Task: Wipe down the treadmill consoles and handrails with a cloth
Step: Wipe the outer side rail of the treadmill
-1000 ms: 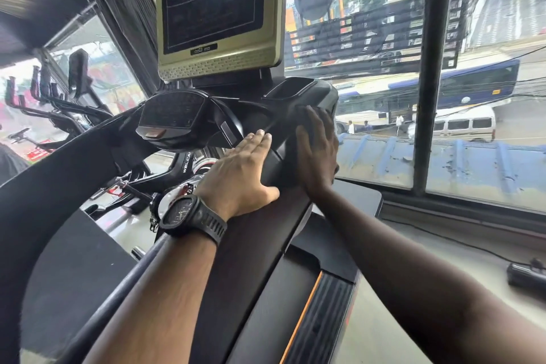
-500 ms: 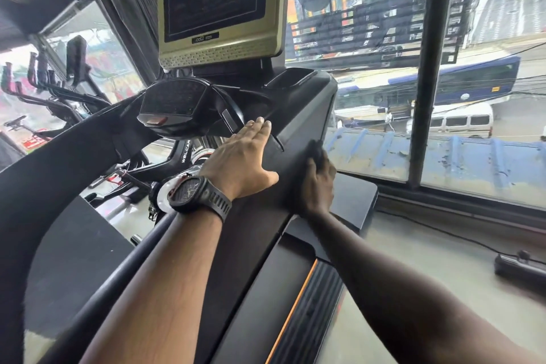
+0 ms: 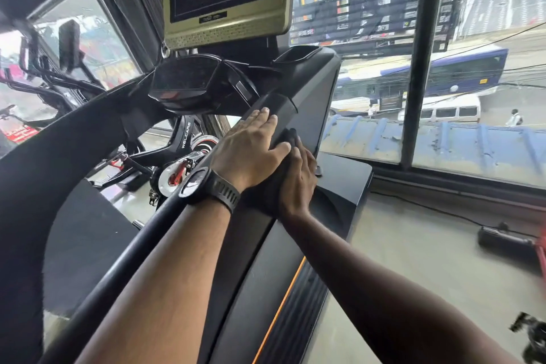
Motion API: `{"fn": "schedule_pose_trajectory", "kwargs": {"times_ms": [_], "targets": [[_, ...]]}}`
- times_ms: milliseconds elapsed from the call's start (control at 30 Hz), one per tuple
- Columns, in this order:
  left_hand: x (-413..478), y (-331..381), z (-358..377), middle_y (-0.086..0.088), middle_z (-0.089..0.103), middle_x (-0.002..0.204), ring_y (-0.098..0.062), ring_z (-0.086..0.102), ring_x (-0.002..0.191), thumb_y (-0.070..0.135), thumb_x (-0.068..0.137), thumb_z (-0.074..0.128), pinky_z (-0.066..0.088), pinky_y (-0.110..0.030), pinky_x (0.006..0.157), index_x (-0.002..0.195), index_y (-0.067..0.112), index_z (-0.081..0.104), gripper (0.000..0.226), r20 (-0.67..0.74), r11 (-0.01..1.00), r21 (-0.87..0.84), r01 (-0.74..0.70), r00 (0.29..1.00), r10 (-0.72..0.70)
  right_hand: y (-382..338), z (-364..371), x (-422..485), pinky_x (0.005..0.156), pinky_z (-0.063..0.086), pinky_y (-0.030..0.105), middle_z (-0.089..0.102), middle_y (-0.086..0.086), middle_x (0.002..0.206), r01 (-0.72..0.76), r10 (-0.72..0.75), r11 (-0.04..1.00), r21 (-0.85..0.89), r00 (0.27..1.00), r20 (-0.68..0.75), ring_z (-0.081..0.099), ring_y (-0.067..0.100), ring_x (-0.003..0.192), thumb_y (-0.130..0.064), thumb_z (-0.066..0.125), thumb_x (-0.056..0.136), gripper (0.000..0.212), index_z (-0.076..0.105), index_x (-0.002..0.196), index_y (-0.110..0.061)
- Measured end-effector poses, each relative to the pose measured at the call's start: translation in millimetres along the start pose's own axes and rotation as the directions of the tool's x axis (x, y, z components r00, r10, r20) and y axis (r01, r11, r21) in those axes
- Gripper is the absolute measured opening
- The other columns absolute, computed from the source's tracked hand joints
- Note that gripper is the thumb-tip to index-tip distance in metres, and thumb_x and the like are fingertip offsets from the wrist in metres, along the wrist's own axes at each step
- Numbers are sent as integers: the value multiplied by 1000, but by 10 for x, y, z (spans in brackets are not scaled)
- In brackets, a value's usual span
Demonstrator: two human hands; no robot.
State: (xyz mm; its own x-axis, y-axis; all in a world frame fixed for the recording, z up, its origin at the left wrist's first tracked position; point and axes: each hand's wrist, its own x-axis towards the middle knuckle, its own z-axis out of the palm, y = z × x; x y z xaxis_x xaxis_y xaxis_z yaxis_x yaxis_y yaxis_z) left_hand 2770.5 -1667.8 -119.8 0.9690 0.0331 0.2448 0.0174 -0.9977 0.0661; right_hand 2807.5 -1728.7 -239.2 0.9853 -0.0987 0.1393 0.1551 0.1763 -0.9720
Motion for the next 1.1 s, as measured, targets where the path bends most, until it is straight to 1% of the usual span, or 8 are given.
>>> {"fn": "schedule_pose_trajectory", "kwargs": {"times_ms": [167,467,567,667,733,833,933,1100], "targets": [[-340,-47,-50,-4,44,155,-14,37,144,67,85,40,29,-37,120,149,16,46,82,-99,971,-234,51,992,-76,-365,109,-279,118,32,47,50,-11,149,57,-54,978,201,998,-21,42,8,140,-48,39,97,53,49,146,-35],[-1018,-192,-310,8,69,108,3,63,92,39,101,54,50,-20,84,116,23,67,25,-291,804,-577,143,884,-366,-852,236,-702,116,36,46,35,-10,155,144,-159,977,155,984,85,38,12,141,-45,52,101,53,42,150,-29],[-1255,-195,-406,7,71,106,-6,66,100,51,97,48,53,-33,88,116,23,65,38,-346,715,-679,167,786,-512,-1095,319,-944,120,32,43,32,-5,158,172,-213,968,180,946,243,33,12,145,-41,56,101,55,41,151,-25],[-1574,-173,-540,12,67,97,5,60,92,41,103,48,49,-27,84,108,17,62,28,-439,698,-689,196,654,-617,-1260,394,-1206,123,27,41,31,1,161,97,-172,974,206,905,389,28,14,149,-43,55,102,61,36,155,-20],[-1860,-157,-641,15,63,95,8,57,87,34,105,47,45,-19,80,110,12,61,26,-501,690,-683,239,534,-681,-1339,443,-1401,122,27,40,36,5,161,34,-123,985,169,824,553,30,16,149,-46,55,101,68,31,158,-16],[-2359,-205,-742,11,64,96,-6,60,93,39,99,48,47,-29,88,110,9,62,35,-581,679,-679,279,362,-729,-1417,532,-1810,113,39,43,55,10,146,-52,-15,997,63,636,772,50,26,135,-62,53,94,74,43,150,-15],[-2945,-246,-820,1,69,104,-20,64,102,48,93,49,50,-45,95,99,27,61,25,-573,604,-725,330,197,-795,-1461,610,-2340,108,45,41,66,3,132,-87,37,996,5,465,884,59,21,123,-75,54,85,75,59,134,-18],[-3947,-214,-1036,2,70,106,-12,66,100,35,100,50,53,-36,91,101,25,59,14,-586,562,-766,313,20,-810,-1478,751,-3245,87,58,40,77,-6,94,-282,33,959,18,175,984,73,11,90,-71,72,74,64,74,102,-14]]}}
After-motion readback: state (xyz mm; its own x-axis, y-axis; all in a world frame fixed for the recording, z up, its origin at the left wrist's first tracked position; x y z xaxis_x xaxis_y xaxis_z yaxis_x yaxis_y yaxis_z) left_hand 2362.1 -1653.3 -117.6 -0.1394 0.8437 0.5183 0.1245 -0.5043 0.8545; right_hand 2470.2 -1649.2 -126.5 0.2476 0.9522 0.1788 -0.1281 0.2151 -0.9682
